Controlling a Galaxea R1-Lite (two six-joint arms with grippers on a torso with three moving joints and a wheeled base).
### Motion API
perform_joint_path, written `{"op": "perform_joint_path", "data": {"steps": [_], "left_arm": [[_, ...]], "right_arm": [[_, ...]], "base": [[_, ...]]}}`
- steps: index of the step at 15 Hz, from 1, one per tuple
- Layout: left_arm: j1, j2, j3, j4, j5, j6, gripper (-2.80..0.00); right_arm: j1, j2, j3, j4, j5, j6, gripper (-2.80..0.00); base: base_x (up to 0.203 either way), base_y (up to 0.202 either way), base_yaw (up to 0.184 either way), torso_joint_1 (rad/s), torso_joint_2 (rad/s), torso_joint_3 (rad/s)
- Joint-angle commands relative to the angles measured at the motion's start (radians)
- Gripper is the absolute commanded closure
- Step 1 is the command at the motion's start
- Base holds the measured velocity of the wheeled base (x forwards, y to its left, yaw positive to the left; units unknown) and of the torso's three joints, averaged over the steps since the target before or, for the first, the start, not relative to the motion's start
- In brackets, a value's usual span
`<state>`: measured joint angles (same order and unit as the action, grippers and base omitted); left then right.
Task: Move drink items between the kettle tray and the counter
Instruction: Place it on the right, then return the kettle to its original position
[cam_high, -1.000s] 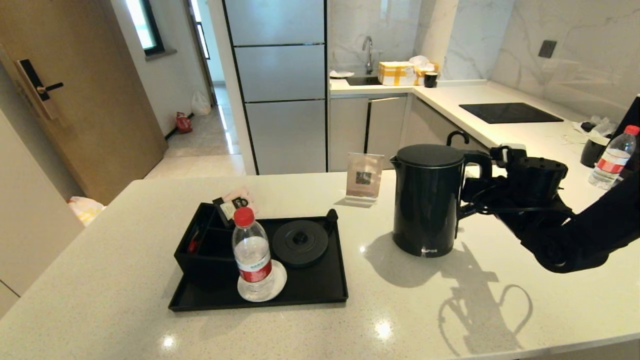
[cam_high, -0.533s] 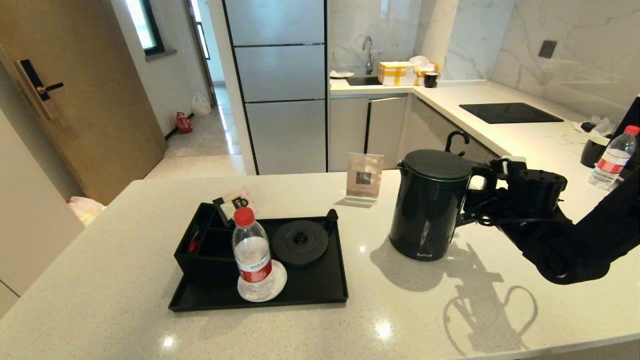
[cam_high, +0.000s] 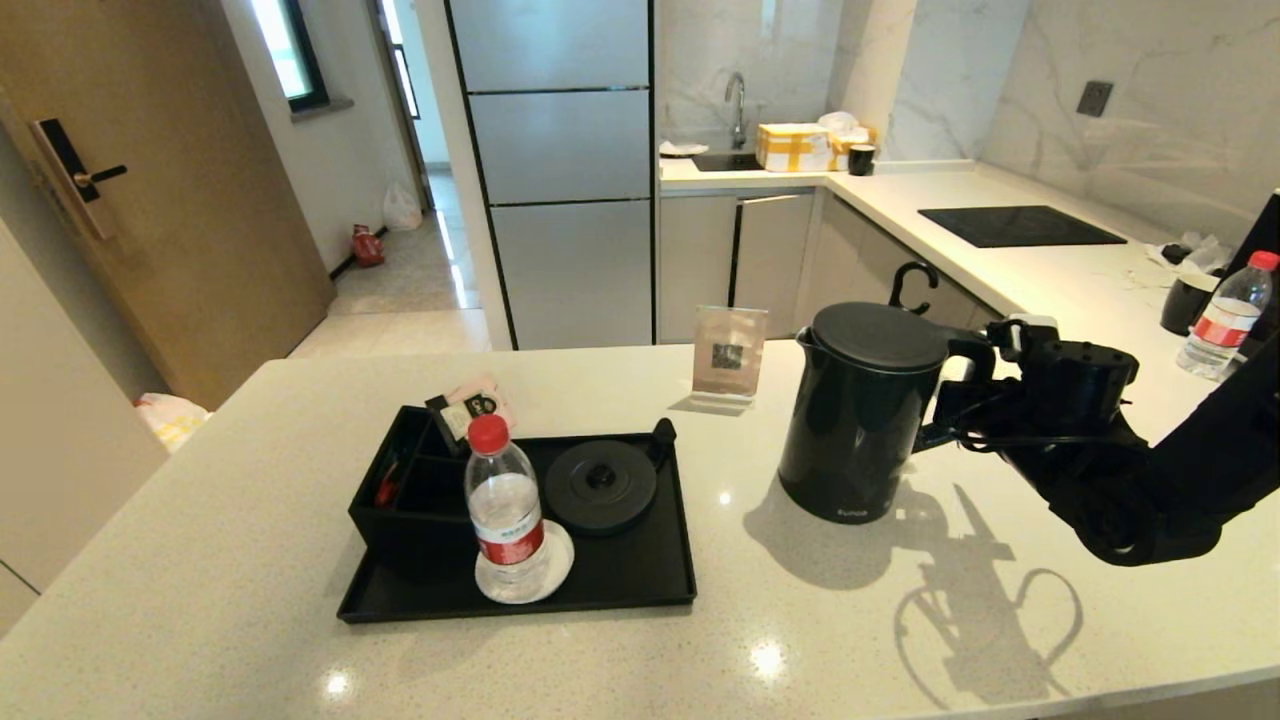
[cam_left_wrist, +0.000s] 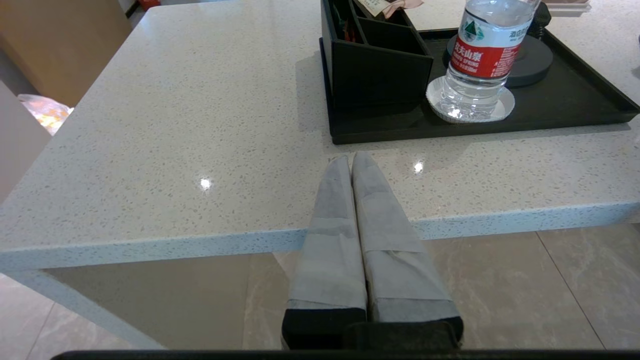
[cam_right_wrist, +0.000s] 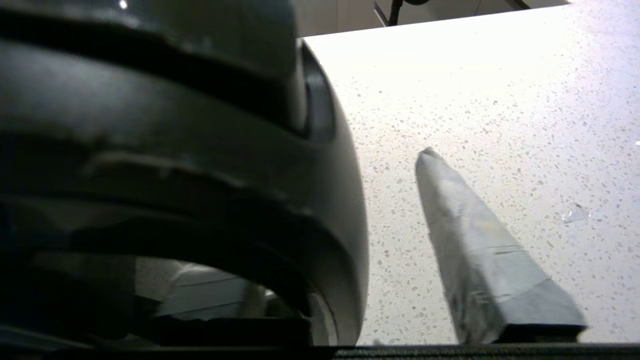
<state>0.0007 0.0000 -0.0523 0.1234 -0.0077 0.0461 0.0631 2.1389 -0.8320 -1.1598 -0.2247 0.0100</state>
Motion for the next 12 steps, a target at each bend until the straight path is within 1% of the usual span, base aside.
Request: {"op": "perform_joint_path", "data": {"steps": [1,4,6,9,12], "left_arm": [[0.001,0.0,0.0,0.001,0.0,0.0,0.0],[0.0,0.0,0.002,0.001,0.0,0.0,0.0],[0.001,-0.002,0.0,0.001,0.0,0.0,0.0],[0.001,0.0,0.002,0.001,0.0,0.0,0.0],[0.001,0.0,0.002,0.001,0.0,0.0,0.0]], "right_arm": [[-0.005,0.007,-0.001,-0.005,-0.001,-0.001,-2.8],[-0.01,-0.006,0.022,-0.007,0.021,-0.001,-2.8],[-0.012,-0.059,0.055,-0.002,0.058,-0.001,-2.8],[-0.012,-0.097,0.102,-0.003,0.087,0.001,-2.8],[-0.012,-0.098,0.102,-0.003,0.087,0.001,-2.8]], "base": [[0.0,0.0,0.0,0.0,0.0,0.0],[0.0,0.0,0.0,0.0,0.0,0.0],[0.0,0.0,0.0,0.0,0.0,0.0],[0.0,0.0,0.0,0.0,0.0,0.0],[0.0,0.0,0.0,0.0,0.0,0.0]]}}
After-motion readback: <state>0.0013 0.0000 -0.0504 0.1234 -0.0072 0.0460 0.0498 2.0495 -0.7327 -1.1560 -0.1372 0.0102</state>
